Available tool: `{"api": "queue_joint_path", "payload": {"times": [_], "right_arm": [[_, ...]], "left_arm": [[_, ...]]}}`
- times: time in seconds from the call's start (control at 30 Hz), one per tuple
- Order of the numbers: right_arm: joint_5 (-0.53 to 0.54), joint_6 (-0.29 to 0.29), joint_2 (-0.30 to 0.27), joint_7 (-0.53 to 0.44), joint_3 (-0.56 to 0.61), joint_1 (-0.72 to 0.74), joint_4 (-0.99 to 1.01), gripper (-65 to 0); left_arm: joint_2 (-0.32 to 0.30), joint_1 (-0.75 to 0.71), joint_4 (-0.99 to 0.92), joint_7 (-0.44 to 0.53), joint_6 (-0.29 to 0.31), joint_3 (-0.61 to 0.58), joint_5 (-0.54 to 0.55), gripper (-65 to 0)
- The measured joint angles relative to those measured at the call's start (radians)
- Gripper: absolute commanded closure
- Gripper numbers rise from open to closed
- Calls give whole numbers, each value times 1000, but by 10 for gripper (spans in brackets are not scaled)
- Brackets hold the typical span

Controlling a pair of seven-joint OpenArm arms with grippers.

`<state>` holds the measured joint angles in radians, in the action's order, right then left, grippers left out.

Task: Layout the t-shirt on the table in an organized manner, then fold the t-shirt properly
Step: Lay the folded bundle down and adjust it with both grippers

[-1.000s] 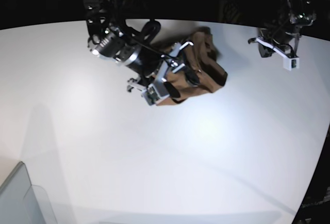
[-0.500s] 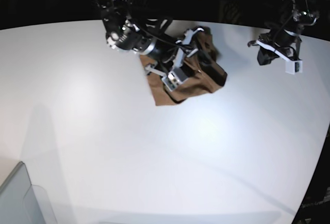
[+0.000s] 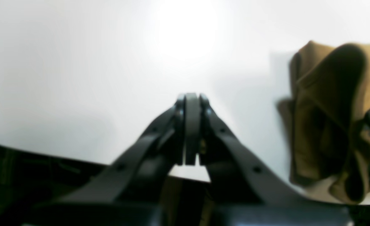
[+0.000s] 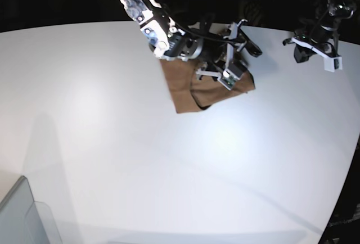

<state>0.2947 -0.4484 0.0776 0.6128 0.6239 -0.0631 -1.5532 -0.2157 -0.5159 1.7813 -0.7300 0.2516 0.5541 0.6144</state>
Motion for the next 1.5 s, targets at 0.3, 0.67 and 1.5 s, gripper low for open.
{"api": "queue_joint_path", "payload": {"times": [0.3,0.67,1.5], "right_arm": [[-3,1,3,3,-134,-21,-137,-357],[-1,0,-60,3,-342,-117,-288,-359],[0,0,-121,11,-526,-190,-306,-359]], "left_arm": [[11,-19,1,0,0,-42,62,-7],[14,-66,172,6,0,-60,206,-390],[87,167,-181,29,8,-351,209,-521]]}}
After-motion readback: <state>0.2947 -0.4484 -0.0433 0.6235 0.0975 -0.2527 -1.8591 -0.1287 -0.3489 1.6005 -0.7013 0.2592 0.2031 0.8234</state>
